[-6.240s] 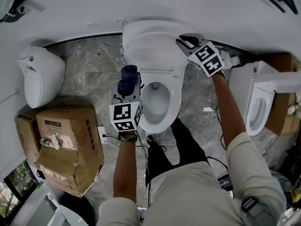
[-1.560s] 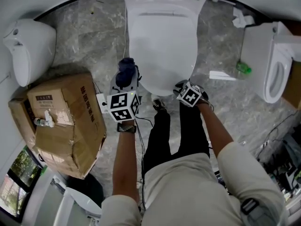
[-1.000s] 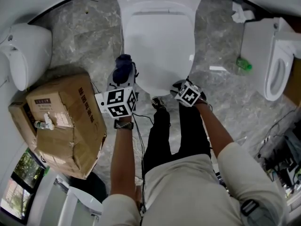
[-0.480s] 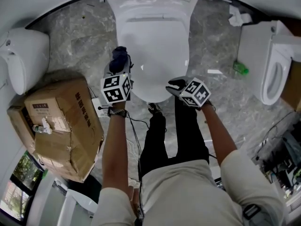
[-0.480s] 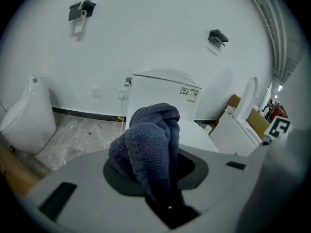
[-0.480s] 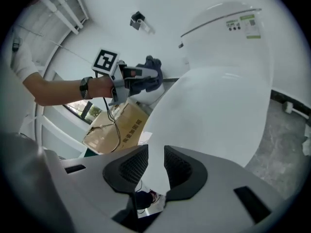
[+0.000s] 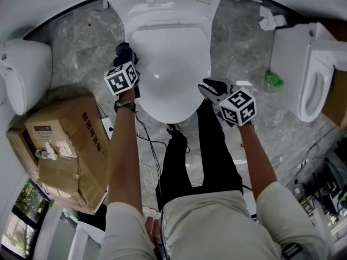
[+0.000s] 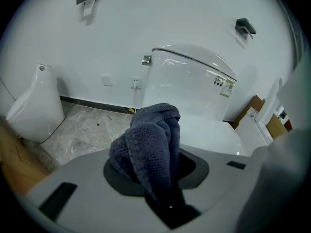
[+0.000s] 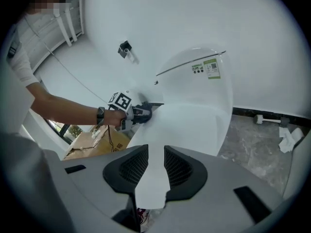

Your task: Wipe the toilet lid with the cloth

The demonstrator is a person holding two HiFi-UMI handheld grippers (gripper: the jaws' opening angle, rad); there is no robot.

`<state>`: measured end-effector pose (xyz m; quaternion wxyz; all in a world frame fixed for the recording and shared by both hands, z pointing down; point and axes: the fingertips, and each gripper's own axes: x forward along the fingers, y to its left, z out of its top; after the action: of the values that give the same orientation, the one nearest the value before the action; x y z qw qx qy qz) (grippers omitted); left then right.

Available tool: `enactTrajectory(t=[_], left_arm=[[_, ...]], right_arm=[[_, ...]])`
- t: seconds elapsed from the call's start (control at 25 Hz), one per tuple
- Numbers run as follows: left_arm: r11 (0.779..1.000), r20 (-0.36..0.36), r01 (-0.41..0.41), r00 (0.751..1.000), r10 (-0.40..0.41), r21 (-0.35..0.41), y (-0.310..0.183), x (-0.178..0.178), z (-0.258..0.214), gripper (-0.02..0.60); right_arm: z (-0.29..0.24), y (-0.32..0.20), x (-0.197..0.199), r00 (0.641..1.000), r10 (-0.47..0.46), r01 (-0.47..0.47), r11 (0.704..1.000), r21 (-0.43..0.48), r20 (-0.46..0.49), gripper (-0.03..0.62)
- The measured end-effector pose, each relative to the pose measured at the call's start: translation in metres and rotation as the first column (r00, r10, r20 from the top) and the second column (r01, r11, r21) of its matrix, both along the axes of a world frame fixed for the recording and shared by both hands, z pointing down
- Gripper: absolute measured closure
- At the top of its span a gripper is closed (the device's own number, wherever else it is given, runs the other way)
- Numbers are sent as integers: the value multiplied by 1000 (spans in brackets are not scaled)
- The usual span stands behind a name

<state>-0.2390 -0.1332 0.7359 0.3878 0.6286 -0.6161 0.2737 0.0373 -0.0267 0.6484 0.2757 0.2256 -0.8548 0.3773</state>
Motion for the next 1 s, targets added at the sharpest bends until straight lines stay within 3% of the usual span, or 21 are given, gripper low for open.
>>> enactTrajectory(t=[0.16, 0.28, 0.36, 0.48, 0.56, 0.8, 0.88, 1.0], left_arm=[[999, 26, -39, 999, 39, 18, -17, 13, 4, 468], [998, 4, -36, 999, 36, 42, -32, 39, 1, 469], [998, -11, -52, 999, 52, 43, -39, 64, -1, 471], [996, -96, -78, 992, 83, 51, -48, 113, -4, 471], [989, -127, -135, 982, 142, 62, -49, 149, -5, 471], [941, -189, -335, 921, 339, 55, -28, 254, -1, 471], [914, -205, -403, 891, 404, 51, -12, 284, 2, 471], [864, -169, -503, 849, 501, 38, 14, 318, 11, 471]], right_arm=[[-13, -10, 15, 998, 64, -64, 998, 7, 19, 477], [-19, -17, 29, 994, 104, -105, 994, 9, 30, 477], [-20, -19, 39, 991, 128, -128, 992, 8, 27, 477], [-24, -25, 56, 986, 163, -163, 986, 17, 21, 477], [-28, -30, 66, 982, 187, -188, 982, 29, 21, 477], [-43, -29, 100, 956, 292, -294, 953, 69, 32, 477], [-45, -24, 111, 943, 330, -332, 941, 66, 41, 477], [-46, -13, 127, 919, 390, -393, 918, 48, 58, 477]])
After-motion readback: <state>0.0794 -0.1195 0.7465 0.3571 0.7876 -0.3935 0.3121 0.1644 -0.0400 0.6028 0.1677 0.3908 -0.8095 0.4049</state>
